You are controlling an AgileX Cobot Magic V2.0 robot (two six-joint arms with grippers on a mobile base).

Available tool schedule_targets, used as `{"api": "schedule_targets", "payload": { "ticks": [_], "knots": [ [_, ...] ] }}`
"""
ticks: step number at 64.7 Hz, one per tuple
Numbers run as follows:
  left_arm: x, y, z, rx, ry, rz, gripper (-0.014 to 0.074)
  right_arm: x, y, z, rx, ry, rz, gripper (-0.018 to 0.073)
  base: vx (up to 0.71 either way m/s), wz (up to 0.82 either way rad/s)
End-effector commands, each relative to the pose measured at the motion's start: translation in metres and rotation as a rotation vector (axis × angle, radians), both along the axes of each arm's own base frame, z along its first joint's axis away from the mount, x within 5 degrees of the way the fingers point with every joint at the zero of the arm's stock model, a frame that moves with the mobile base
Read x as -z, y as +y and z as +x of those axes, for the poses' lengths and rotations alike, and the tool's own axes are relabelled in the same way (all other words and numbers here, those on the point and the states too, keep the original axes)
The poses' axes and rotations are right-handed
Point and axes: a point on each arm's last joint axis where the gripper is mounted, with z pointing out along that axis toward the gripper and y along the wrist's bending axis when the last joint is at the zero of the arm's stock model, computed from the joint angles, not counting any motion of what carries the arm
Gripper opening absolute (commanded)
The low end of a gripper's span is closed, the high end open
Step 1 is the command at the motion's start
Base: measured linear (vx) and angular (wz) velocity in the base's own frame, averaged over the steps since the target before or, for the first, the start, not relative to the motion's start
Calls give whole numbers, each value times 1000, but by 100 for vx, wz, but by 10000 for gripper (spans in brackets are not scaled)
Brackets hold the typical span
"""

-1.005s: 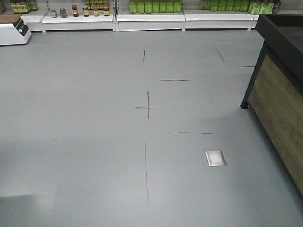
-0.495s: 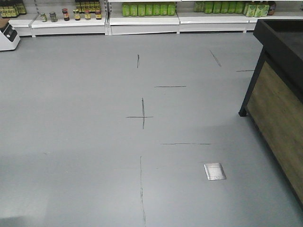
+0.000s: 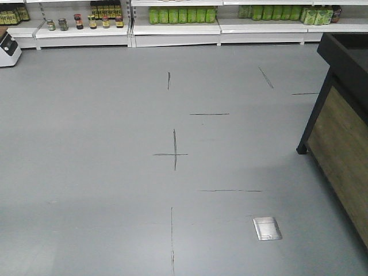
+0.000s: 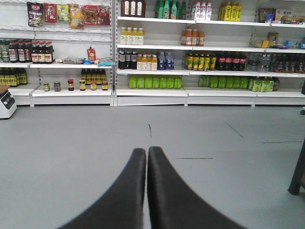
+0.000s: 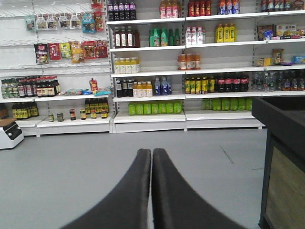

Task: Pick three apples into basket with both arms
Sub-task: 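Drive the base forward across the floor toward the fruit tables, then turn the base to face the table holding the pale blue basket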

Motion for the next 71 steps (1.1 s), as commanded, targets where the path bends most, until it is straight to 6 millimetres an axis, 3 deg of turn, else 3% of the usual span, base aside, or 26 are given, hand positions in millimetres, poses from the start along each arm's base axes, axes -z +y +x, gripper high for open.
{"api": "schedule_targets", "payload": {
  "ticks": [1, 71],
  "knots": [
    [0, -1, 0, 8, -66, -13, -6, -2, 0, -1, -3, -69, -8, -9, 20, 0],
    [0, -1, 0, 8, -66, -13, -6, -2, 0, -1, -3, -69, -8, -9, 14, -12]
  ]
}}
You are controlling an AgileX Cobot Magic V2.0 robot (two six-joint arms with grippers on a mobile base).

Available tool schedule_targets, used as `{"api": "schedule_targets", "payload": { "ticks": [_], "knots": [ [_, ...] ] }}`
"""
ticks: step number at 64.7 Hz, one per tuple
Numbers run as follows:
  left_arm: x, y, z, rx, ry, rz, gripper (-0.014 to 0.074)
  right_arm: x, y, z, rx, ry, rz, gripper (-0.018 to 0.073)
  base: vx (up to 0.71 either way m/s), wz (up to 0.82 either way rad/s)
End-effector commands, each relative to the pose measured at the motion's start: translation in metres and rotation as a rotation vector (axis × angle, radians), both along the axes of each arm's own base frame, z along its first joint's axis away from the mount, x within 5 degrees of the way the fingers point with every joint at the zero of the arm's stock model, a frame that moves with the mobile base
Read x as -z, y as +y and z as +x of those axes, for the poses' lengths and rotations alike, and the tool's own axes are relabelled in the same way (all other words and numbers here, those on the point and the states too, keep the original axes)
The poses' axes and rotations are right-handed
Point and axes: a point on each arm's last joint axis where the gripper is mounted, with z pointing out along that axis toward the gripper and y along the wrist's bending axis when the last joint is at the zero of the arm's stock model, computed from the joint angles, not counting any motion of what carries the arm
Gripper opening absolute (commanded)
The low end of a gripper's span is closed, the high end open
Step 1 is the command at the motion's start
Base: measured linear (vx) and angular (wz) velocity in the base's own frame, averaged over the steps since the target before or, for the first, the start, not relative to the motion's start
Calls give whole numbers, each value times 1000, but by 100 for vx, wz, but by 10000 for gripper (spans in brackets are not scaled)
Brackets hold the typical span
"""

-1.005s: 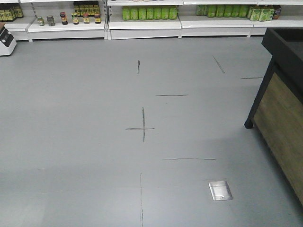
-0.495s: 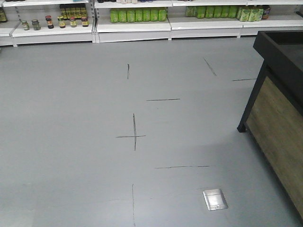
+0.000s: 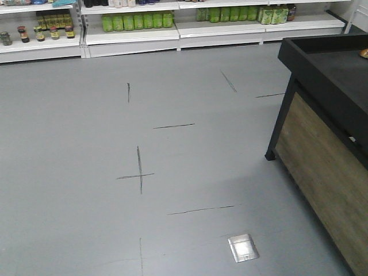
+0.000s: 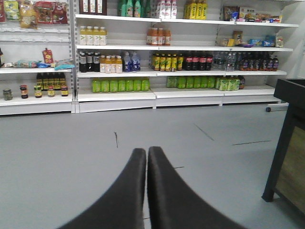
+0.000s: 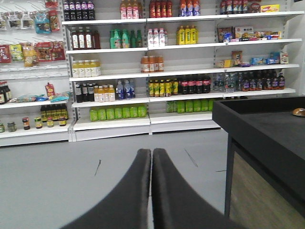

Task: Pick three apples into basket with both arms
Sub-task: 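Turn the base to face the table holding the pale blue basket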

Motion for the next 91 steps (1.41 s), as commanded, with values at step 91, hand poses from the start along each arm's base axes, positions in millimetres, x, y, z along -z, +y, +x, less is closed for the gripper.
{"api": "schedule_targets", "payload": {
  "ticks": [91],
  "knots": [
    [0, -1, 0, 8, -66, -13, -6, -2, 0, -1, -3, -69, -8, -9, 12, -59]
  ]
}}
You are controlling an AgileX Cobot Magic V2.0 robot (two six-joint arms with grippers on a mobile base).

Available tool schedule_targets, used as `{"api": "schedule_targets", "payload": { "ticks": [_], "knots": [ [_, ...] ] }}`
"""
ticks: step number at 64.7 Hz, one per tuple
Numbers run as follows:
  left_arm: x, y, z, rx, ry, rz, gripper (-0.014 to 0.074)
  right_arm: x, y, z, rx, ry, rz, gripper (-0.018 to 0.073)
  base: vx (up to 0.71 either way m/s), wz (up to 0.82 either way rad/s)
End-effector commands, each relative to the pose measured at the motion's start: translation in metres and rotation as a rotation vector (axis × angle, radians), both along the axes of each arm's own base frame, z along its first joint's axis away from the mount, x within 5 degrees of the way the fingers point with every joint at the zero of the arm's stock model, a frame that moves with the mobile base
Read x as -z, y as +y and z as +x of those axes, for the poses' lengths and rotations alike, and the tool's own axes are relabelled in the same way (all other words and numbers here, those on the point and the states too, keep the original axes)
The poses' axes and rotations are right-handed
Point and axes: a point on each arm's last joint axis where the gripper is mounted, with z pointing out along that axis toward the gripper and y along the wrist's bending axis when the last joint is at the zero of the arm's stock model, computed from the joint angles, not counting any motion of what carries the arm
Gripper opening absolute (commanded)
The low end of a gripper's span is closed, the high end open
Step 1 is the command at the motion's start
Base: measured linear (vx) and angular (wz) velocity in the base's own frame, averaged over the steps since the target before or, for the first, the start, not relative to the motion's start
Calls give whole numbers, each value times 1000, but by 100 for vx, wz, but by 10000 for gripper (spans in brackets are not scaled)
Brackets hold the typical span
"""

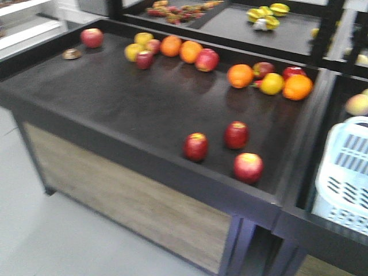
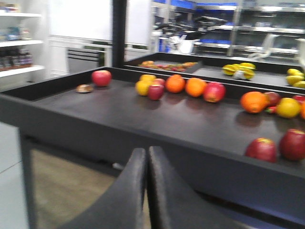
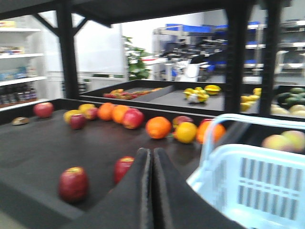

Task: Pick three apples into basket with both arms
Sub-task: 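Turn the base to face the table holding the pale blue basket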

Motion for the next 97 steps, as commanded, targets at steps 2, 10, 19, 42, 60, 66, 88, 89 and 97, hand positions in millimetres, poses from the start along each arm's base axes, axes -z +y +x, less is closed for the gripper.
{"api": "schedule_targets", "payload": {
  "ticks": [2, 10, 19, 42, 60, 66, 88, 89, 97],
  "knots": [
    [0, -1, 0, 8, -66, -13, -6, -2, 0, -1, -3, -69, -8, -9, 15, -71],
    [0, -1, 0, 8, -66, -13, -6, -2, 0, -1, -3, -69, -8, -9, 16, -67],
    [0, -1, 0, 8, -66, -13, -6, -2, 0, -1, -4, -69, -7, -9, 16, -61],
    [0, -1, 0, 8, -66, -13, -6, -2, 0, -1, -4, -69, -7, -9, 15, -47],
    [0, -1, 0, 8, -66, -13, -6, -2, 0, -1, -4, -69, -7, -9, 13, -37],
    [0, -1, 0, 8, -66, -13, -6, -2, 0, -1, -4, -69, -7, -9, 13, -35],
    [0, -1, 0, 8, -66, -13, -6, -2, 0, -1, -4, -69, -7, -9, 13, -25],
    [0, -1, 0, 8, -66, -13, -6, -2, 0, -1, -4, -69, -7, -9, 13, -16],
    [0, -1, 0, 8, -66, -13, -6, -2, 0, -1, -4, -69, -7, -9, 13, -12]
  ]
}}
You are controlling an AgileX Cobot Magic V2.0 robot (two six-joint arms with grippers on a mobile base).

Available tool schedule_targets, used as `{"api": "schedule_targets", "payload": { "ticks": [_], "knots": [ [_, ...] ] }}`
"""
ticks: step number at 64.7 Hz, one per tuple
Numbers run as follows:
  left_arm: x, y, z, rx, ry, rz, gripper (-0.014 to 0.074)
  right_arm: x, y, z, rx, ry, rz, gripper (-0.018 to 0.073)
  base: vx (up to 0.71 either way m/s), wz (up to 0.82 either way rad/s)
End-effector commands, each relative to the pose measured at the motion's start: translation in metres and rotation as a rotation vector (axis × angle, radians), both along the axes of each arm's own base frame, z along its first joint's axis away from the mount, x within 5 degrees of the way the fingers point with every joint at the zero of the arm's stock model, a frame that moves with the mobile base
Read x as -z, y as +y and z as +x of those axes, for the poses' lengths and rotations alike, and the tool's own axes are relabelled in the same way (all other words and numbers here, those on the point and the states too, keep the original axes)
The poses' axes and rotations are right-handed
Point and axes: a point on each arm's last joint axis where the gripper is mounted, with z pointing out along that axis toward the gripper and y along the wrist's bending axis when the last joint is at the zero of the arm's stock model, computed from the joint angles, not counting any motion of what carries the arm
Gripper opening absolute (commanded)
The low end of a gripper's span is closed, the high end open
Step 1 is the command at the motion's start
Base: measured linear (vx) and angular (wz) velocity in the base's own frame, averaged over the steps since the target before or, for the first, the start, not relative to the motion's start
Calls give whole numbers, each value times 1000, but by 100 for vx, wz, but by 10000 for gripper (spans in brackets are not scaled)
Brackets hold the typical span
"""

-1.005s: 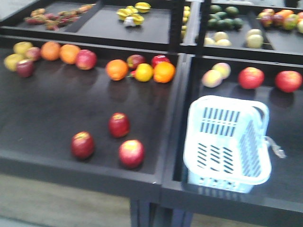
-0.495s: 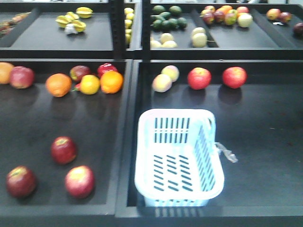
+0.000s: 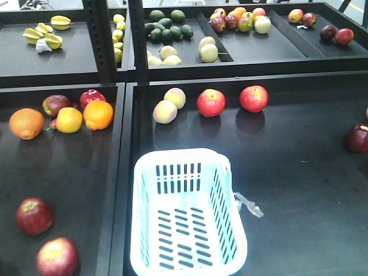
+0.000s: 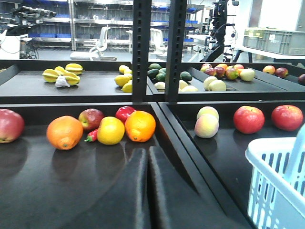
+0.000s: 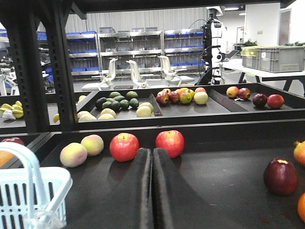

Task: Pick three apples into basket with both arms

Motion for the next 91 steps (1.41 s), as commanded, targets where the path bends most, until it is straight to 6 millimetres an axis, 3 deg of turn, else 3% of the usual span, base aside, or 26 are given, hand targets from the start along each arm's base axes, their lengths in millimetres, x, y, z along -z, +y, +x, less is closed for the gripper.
{"api": "schedule_targets", "payload": {
  "ticks": [1, 91],
  "knots": [
    [0, -1, 0, 8, -66, -13, -6, -2, 0, -1, -4, -69, -7, -9, 13, -9],
    [0, -1, 0, 8, -66, -13, -6, -2, 0, -1, -4, -69, -7, -9, 5, 2]
  ]
}}
